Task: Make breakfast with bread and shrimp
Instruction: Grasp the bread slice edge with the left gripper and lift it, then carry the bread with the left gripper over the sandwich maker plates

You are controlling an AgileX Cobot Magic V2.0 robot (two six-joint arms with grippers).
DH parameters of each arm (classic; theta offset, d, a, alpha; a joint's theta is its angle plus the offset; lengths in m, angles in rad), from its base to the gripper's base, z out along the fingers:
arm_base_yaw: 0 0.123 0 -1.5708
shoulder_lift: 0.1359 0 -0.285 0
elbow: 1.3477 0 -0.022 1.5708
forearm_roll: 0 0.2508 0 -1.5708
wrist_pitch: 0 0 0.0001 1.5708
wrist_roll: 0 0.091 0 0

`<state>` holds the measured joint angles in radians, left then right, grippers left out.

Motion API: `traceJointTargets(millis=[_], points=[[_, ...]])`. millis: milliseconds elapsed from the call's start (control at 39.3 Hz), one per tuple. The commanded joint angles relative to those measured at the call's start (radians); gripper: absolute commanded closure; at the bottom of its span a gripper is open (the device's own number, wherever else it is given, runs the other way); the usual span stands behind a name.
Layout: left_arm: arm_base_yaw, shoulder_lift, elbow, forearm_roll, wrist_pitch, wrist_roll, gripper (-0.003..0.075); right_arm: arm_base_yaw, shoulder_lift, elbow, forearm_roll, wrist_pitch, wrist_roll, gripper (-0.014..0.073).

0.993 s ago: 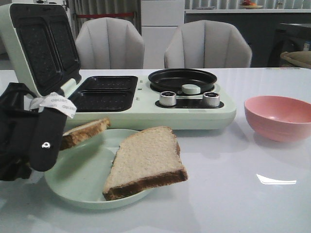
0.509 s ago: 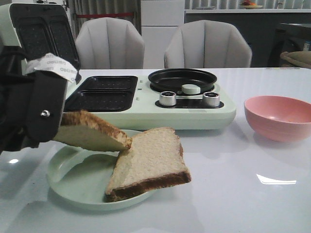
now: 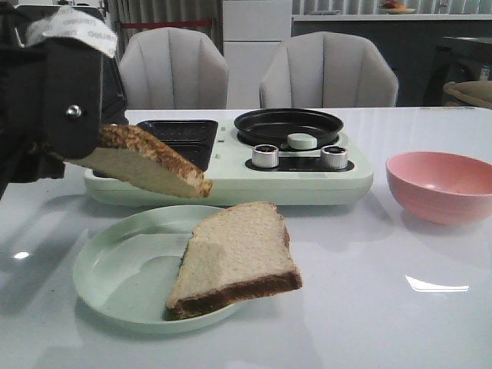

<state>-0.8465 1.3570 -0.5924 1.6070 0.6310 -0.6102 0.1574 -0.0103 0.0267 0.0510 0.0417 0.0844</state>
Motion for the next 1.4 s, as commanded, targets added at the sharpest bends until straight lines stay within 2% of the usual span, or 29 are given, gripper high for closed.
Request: traceJointTargets(millis=[0, 153, 611, 917, 1375], points=[[-0.006, -0.03, -0.07, 0.027, 0.017, -0.008, 0.0606, -0.005, -0.022, -0.017, -0.002, -0.086, -0.008, 0.0443], [0.054, -0.03, -0.174, 0.036, -0.074, 0.022, 0.0606, -0.005, -0.022, -0.017, -0.002, -0.086, -0.008, 0.0443], [0.259, 0.015, -0.382, 0.06, -0.189, 0.031, 0.0606, -0.005, -0.022, -0.017, -0.002, -0.086, -0.008, 0.0443], [0.299, 0.168, -0.499, 0.06, -0.199, 0.064, 0.0606, -0.005, -0.022, -0.017, -0.002, -0.086, -0.008, 0.0443], [0.366, 0.419, -0.769, 0.06, -0.17, 0.064, 0.0606, -0.005, -0.022, -0.017, -0.002, -0.086, -0.008, 0.0443]])
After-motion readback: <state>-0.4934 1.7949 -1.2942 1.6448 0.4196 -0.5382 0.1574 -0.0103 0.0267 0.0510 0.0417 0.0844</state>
